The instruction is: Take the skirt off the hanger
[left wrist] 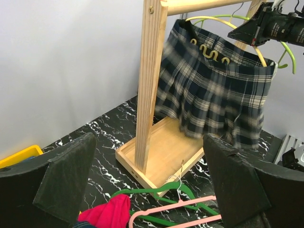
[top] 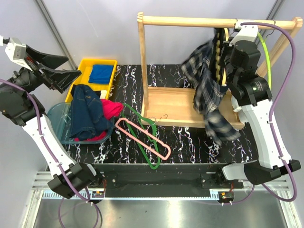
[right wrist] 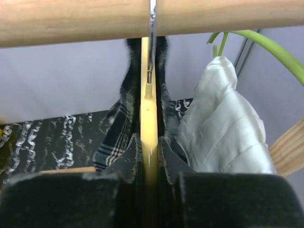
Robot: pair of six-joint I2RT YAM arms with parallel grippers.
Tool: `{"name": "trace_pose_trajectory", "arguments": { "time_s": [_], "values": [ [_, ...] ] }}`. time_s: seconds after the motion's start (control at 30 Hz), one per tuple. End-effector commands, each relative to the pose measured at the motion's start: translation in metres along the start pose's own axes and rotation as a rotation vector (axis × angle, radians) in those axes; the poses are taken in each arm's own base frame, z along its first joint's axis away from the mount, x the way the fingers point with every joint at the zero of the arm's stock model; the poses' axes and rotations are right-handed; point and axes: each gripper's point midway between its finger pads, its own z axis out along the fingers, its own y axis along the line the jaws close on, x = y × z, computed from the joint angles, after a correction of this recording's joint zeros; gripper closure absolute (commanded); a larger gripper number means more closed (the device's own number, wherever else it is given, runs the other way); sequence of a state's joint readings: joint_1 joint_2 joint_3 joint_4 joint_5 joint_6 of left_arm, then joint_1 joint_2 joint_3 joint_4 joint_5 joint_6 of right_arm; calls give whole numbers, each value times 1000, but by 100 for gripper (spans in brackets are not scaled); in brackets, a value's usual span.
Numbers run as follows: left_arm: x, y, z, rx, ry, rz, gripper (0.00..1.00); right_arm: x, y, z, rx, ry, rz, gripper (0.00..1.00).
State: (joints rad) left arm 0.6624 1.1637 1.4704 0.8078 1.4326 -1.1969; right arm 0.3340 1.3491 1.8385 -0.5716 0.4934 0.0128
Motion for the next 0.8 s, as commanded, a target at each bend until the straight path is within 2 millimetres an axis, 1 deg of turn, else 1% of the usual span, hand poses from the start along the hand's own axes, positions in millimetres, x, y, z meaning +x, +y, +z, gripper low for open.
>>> {"name": "trace_pose_trajectory", "arguments": {
  "time_s": [0.0,0.1,0.2,0.27,0.33,0.37,0.4,0.47,0.5,0.53,0.57,0.6,0.67,0.7,0.73,0.77],
  "values": [
    [5,2,-2,-9,5,19,1,-18,3,-13,-56,-44,40,100],
    [6,5,-2,-13,-4,13,1,-26,5,-21,-89,-62,36,100],
    [4,7,-1,-15,-11,14,1,-43,0,-27,-84,-113,20,100],
    [4,9,-1,-17,-11,15,1,-70,-2,-34,-90,-193,32,100],
    [6,10,-1,-16,-9,11,1,-89,-1,-39,-101,-240,51,100],
    [6,11,-1,-16,-7,11,1,-106,-4,-47,-108,-282,69,100],
    [7,12,-1,-20,-7,-5,1,-111,-2,-48,-119,-292,79,100],
    [8,16,0,-23,4,9,1,-129,0,-60,-154,-335,96,100],
    [16,24,1,-43,13,-118,1,-134,0,-64,-166,-347,106,100],
    [14,24,2,-57,13,-128,1,-140,2,-69,-187,-363,110,100],
    [17,30,3,-76,18,-23,1,-148,1,-76,-202,-385,120,100],
    [27,30,6,-102,31,-120,1,-148,3,-79,-216,-377,125,100],
    [35,28,11,-103,51,-77,1,-152,6,-92,-269,-375,131,100],
    [43,25,17,-101,63,-122,1,-145,8,-101,-301,-341,159,100],
    [46,24,20,-98,68,-127,1,-140,15,-109,-358,-320,168,100],
    [52,22,22,-95,78,-135,1,-123,22,-108,-391,-265,167,100]
  ]
}}
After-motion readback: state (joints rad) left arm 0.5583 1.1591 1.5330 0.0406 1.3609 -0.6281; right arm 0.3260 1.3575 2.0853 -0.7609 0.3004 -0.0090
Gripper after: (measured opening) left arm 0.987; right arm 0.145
